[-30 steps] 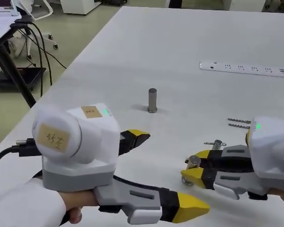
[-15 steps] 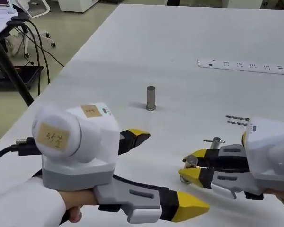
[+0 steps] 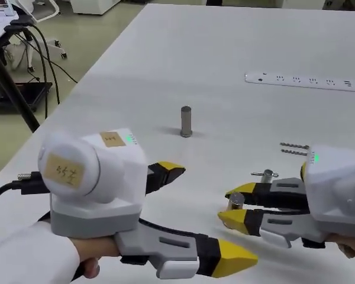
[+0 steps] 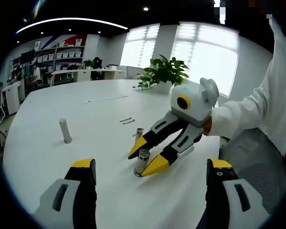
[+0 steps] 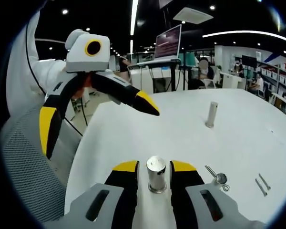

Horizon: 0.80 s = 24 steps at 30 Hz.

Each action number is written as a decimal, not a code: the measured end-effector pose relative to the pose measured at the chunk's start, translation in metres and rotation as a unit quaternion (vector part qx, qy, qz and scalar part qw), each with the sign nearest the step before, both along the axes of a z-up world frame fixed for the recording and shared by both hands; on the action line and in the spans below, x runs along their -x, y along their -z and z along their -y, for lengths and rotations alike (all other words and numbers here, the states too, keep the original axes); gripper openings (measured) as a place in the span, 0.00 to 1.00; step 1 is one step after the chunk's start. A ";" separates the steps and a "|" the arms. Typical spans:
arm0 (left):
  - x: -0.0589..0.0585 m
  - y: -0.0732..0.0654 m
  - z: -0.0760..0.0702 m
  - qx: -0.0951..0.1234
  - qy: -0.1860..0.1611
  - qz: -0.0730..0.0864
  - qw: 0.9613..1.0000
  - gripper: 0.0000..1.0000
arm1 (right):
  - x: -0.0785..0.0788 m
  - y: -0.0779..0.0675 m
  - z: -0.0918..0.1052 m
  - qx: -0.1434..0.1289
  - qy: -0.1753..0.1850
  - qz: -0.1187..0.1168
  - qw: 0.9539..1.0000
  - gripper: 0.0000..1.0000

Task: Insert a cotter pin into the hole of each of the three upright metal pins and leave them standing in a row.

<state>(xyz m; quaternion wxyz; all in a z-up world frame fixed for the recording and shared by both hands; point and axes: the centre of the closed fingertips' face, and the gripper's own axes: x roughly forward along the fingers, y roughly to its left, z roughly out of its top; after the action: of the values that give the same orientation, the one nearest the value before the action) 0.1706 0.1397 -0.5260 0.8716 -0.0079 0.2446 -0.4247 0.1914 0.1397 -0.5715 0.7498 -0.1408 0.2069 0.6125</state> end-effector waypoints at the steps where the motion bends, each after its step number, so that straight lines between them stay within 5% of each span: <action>1: 0.000 0.000 0.000 0.000 0.000 0.000 1.000 0.96 | 0.001 -0.003 -0.001 -0.005 -0.001 -0.003 1.000 0.23; 17: -0.001 0.002 -0.001 -0.002 -0.002 -0.002 1.000 0.95 | -0.003 -0.052 0.008 -0.034 0.005 0.019 0.999 0.31; 24: 0.001 0.003 0.000 -0.002 0.001 -0.003 1.000 0.94 | -0.027 -0.074 0.033 -0.040 0.023 0.016 0.999 0.33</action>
<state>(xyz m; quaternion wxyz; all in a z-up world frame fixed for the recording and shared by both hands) 0.1699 0.1397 -0.5289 0.8702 -0.0077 0.2483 -0.4255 0.2182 0.1065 -0.4980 0.7722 -0.1154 0.1731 0.6003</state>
